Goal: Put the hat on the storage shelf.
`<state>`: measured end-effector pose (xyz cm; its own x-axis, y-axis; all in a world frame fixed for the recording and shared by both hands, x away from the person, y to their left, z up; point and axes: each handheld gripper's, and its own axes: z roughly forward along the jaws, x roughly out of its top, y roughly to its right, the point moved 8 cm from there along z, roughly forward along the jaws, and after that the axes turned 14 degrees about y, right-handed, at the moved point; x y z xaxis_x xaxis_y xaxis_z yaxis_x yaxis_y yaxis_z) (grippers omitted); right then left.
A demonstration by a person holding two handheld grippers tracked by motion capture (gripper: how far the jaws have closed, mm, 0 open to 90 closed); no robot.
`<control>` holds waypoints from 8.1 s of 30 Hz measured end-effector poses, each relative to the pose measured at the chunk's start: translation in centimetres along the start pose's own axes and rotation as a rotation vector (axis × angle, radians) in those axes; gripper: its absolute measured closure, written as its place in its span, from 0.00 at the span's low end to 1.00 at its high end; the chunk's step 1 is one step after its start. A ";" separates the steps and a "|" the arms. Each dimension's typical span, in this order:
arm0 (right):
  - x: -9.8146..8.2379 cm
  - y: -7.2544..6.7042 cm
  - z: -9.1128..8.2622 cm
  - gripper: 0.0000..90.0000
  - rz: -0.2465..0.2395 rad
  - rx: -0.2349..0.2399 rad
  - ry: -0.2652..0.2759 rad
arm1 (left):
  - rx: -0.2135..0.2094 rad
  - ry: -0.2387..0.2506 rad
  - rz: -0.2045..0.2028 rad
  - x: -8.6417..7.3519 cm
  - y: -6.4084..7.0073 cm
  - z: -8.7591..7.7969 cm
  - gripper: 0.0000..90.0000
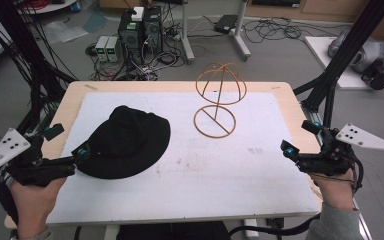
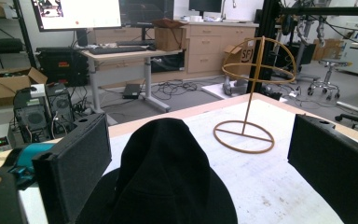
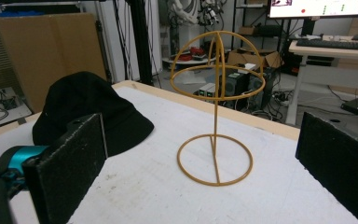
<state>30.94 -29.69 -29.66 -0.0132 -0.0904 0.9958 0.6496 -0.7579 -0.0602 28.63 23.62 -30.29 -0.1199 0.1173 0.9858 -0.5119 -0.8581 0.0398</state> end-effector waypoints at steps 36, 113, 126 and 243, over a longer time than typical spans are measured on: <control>-0.5 0.3 0.5 0.01 0.028 0.002 -0.024 | -0.040 -0.087 -0.005 0.6 -2.9 3.9 0.07; -0.3 -0.7 -0.5 0.01 0.005 0.062 -0.045 | -0.177 -0.447 -0.010 -8.9 -4.7 13.8 0.54; -0.5 -0.7 -0.5 0.01 0.012 0.063 -0.054 | -0.213 -0.484 -0.043 -9.4 -4.3 13.6 0.93; -1.9 1.0 -0.3 0.01 0.043 0.078 -0.095 | -0.574 -0.233 0.013 10.6 6.2 24.4 0.98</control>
<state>31.33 -30.46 -31.65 0.0857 -0.0570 0.9947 0.7055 -0.7015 -0.1010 44.92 7.41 -15.58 0.0266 -0.0597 0.9979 -0.8956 -0.4449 -0.0027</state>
